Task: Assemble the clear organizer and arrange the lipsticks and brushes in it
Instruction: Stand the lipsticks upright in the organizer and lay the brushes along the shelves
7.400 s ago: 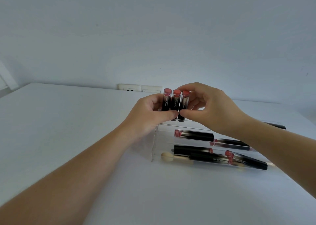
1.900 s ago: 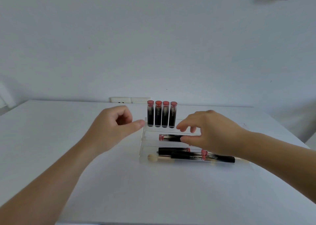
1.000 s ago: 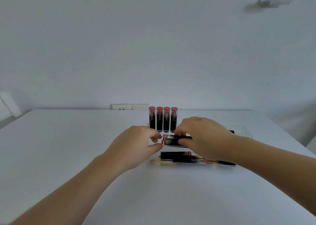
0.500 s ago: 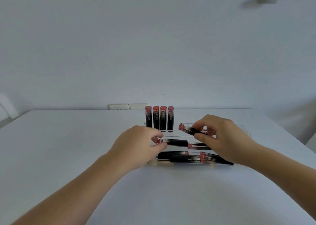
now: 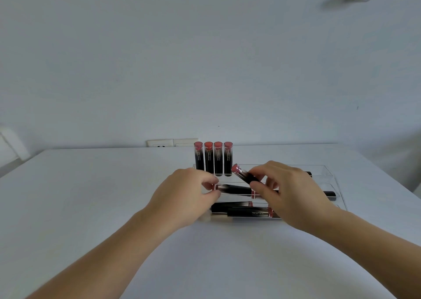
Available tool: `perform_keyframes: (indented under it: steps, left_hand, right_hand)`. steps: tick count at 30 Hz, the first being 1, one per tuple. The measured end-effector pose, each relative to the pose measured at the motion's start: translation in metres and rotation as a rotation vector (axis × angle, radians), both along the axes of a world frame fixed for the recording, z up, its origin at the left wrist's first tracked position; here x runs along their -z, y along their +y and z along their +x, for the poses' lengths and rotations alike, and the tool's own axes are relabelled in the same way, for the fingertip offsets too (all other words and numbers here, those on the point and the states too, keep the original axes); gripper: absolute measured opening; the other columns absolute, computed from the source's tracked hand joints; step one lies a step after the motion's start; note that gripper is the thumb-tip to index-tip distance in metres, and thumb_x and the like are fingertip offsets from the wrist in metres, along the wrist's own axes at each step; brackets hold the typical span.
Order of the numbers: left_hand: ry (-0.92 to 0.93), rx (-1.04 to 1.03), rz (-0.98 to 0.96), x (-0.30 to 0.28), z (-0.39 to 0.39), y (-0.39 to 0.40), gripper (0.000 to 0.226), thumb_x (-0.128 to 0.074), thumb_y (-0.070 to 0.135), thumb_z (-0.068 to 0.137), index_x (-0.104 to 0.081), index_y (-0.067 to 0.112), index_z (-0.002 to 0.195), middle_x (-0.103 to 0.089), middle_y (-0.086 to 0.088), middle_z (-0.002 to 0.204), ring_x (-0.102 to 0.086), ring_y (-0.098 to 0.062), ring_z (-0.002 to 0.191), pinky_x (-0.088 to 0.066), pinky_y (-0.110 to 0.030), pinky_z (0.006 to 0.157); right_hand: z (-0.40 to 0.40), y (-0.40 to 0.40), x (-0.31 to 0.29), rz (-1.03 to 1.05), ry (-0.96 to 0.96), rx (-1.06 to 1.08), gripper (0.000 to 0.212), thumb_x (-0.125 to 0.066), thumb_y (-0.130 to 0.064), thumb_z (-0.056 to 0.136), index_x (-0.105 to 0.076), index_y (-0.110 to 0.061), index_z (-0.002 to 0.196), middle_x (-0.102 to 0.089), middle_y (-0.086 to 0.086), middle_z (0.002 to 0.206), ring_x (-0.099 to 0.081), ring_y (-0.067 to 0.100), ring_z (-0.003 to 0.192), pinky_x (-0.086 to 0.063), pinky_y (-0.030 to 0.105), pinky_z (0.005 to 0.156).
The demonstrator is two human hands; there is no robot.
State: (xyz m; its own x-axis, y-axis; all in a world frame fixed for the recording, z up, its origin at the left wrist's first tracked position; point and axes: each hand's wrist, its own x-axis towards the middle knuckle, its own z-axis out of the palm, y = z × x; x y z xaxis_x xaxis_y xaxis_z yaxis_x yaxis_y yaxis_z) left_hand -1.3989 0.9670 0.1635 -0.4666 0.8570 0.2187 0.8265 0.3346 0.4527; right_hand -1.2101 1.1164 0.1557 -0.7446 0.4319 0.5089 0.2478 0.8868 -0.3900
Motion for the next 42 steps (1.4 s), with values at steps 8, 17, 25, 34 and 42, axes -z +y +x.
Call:
perform_keyframes:
  steps: [8, 17, 25, 34, 42]
  left_hand:
    - [-0.321, -0.002, 0.273, 0.004, -0.003, 0.005, 0.030, -0.080, 0.031, 0.083, -0.073, 0.039, 0.111, -0.071, 0.028, 0.089, -0.054, 0.011, 0.053, -0.038, -0.006, 0.054]
    - [-0.318, 0.085, 0.337, -0.001, 0.005, 0.012, 0.019, -0.081, 0.028, 0.085, -0.070, 0.042, 0.090, -0.063, 0.039, 0.071, -0.048, 0.001, 0.046, -0.038, -0.007, 0.053]
    - [-0.139, 0.090, 0.452, -0.013, -0.006, -0.007, 0.024, -0.081, 0.030, 0.084, -0.068, 0.048, 0.093, -0.067, 0.036, 0.082, -0.052, -0.009, 0.048, -0.040, -0.010, 0.056]
    - [0.118, 0.122, 0.479, -0.004, -0.022, -0.012, 0.015, -0.080, 0.032, 0.086, -0.077, 0.037, 0.100, -0.066, 0.030, 0.085, -0.059, -0.012, 0.064, -0.041, -0.018, 0.061]
    - [0.228, 0.173, 0.504, -0.001, -0.033, -0.010, 0.019, -0.074, 0.034, 0.087, -0.080, 0.026, 0.103, -0.071, 0.017, 0.091, -0.059, -0.009, 0.061, -0.046, -0.024, 0.059]
  right_hand:
    - [-0.001, 0.002, 0.001, -0.008, -0.007, 0.019, 0.008, -0.062, -0.035, 0.094, -0.068, -0.038, 0.099, -0.059, -0.023, 0.082, -0.062, 0.006, 0.076, -0.051, 0.030, 0.062]
    - [-0.001, 0.001, 0.000, -0.055, -0.014, -0.003, 0.011, -0.058, -0.039, 0.095, -0.063, -0.040, 0.105, -0.061, -0.022, 0.093, -0.060, 0.005, 0.085, -0.048, 0.023, 0.064]
    - [-0.003, -0.011, -0.004, -0.214, 0.051, -0.076, 0.035, -0.048, -0.027, 0.102, -0.048, -0.047, 0.131, -0.055, -0.022, 0.097, -0.057, 0.001, 0.090, -0.041, 0.007, 0.070]
    - [-0.023, -0.025, -0.011, -0.447, 0.145, -0.103, 0.017, -0.057, -0.027, 0.098, -0.059, -0.042, 0.107, -0.067, -0.026, 0.094, -0.061, -0.002, 0.086, -0.043, 0.008, 0.066]
    - [-0.039, -0.032, -0.009, -0.478, 0.174, -0.119, 0.010, -0.066, -0.037, 0.088, -0.060, -0.043, 0.094, -0.072, -0.019, 0.086, -0.062, 0.007, 0.071, -0.045, 0.010, 0.062]
